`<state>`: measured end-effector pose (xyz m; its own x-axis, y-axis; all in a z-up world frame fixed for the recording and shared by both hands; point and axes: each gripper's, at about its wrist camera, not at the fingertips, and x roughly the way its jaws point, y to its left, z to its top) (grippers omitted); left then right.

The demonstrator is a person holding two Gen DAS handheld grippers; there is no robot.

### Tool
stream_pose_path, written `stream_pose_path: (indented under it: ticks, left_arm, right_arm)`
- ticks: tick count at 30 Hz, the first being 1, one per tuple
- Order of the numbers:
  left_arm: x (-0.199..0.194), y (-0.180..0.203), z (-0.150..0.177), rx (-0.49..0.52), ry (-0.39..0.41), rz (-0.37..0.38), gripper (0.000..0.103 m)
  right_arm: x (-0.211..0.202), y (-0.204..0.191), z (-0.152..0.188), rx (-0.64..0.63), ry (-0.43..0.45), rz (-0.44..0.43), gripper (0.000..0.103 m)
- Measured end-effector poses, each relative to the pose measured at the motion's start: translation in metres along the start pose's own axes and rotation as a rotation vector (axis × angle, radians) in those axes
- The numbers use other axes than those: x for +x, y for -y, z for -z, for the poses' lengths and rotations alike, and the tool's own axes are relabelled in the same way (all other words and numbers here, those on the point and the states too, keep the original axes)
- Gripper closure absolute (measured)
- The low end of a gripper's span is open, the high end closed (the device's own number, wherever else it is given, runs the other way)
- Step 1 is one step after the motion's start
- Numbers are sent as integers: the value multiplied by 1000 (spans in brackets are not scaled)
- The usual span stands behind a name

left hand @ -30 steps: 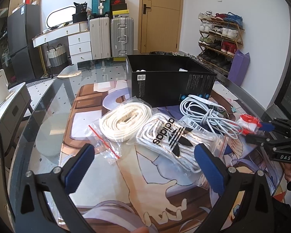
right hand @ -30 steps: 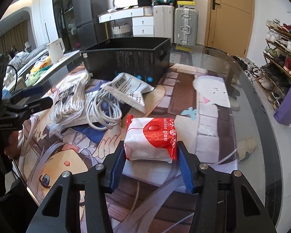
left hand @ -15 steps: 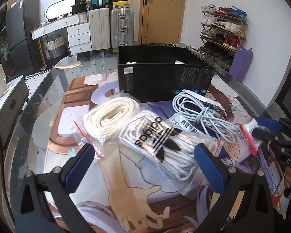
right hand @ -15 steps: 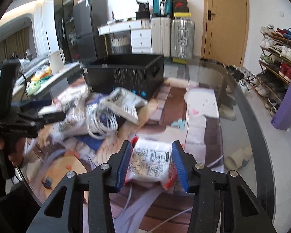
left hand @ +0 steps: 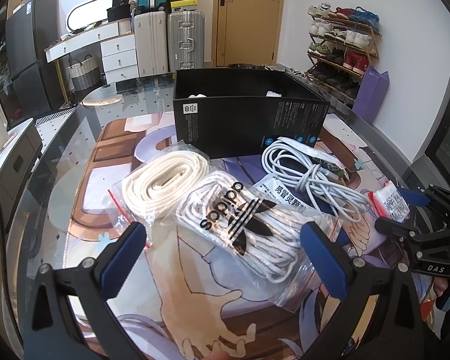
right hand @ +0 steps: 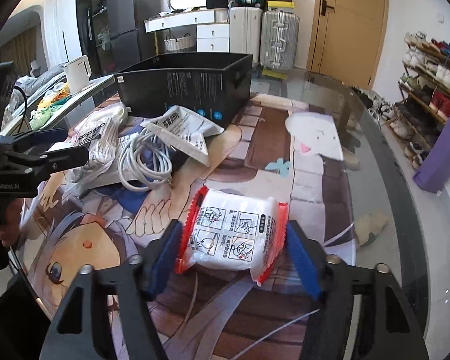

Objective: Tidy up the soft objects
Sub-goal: 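Close the left gripper on the clear adidas bag of laces while the right gripper holds the packet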

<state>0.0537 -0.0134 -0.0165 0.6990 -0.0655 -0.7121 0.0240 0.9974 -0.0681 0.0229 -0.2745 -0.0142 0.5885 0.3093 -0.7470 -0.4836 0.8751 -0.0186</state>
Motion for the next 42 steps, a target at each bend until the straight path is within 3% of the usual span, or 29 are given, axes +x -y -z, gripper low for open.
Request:
stream_pose_path:
  ticks: [2, 13, 18, 24, 26, 31, 33, 42]
  left_arm:
    - [1, 0, -1, -2, -1, 1, 0]
    - [18, 3, -25, -78, -20, -27, 0]
    - [29, 5, -22, -47, -65, -66, 0]
    - [23, -1, -9, -45, -80, -34, 2]
    - [22, -1, -9, -39, -83, -15, 12]
    - [17, 4, -4, -18, -82, 51, 53]
    - [12, 7, -2, -2, -69, 62, 61]
    - [-11, 5, 7, -13, -24, 115, 65]
  right_arm:
    - [-1, 0, 0, 0, 9, -13, 47]
    - [-4, -6, 0, -27, 24, -22, 48]
    - [-7, -3, 0, -17, 31, -19, 48]
    - [-9, -1, -1, -13, 38, -18, 48]
    - [-9, -1, -1, -12, 38, -20, 48]
    - [-13, -4, -2, -17, 43, -24, 48]
    - [-16, -5, -2, -22, 49, -24, 48]
    - [-30, -6, -5, -23, 94, -36, 48]
